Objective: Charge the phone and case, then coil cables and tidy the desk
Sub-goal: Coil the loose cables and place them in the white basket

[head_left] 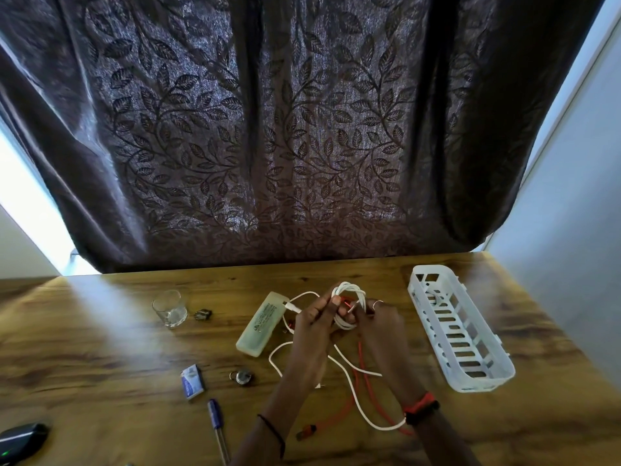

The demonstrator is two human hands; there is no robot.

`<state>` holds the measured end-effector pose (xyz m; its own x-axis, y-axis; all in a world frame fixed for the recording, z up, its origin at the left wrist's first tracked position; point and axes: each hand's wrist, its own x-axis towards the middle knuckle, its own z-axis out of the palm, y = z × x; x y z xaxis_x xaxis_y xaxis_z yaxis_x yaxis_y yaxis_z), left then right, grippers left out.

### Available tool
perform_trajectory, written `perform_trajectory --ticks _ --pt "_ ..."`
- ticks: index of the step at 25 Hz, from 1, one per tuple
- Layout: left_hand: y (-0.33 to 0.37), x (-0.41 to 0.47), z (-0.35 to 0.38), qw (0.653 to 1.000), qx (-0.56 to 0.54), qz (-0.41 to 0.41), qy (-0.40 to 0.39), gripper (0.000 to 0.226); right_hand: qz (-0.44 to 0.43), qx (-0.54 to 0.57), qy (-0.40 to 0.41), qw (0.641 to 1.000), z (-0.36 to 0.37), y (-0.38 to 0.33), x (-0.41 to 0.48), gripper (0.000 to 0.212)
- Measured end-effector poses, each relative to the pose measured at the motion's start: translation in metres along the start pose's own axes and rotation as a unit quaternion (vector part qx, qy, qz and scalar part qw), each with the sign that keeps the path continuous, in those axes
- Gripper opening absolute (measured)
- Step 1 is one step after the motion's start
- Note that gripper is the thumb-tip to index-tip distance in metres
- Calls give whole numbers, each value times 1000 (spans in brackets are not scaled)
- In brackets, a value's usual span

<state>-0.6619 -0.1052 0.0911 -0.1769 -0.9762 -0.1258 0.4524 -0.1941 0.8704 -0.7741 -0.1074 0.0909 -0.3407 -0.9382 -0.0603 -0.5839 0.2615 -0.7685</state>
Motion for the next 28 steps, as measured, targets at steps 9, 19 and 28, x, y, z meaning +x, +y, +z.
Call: perform_trajectory --ticks 9,19,28 --pt "-26 19 -24 899 422 105 49 12 -38 -19 -43 998 -9 -2 -6 22" --pt "-15 23 -13 896 427 118 21 18 91 400 -282 867 -50 -4 2 28" --pt "-11 20 -14 906 407 104 58 19 -18 51 16 998 -38 7 -2 14"
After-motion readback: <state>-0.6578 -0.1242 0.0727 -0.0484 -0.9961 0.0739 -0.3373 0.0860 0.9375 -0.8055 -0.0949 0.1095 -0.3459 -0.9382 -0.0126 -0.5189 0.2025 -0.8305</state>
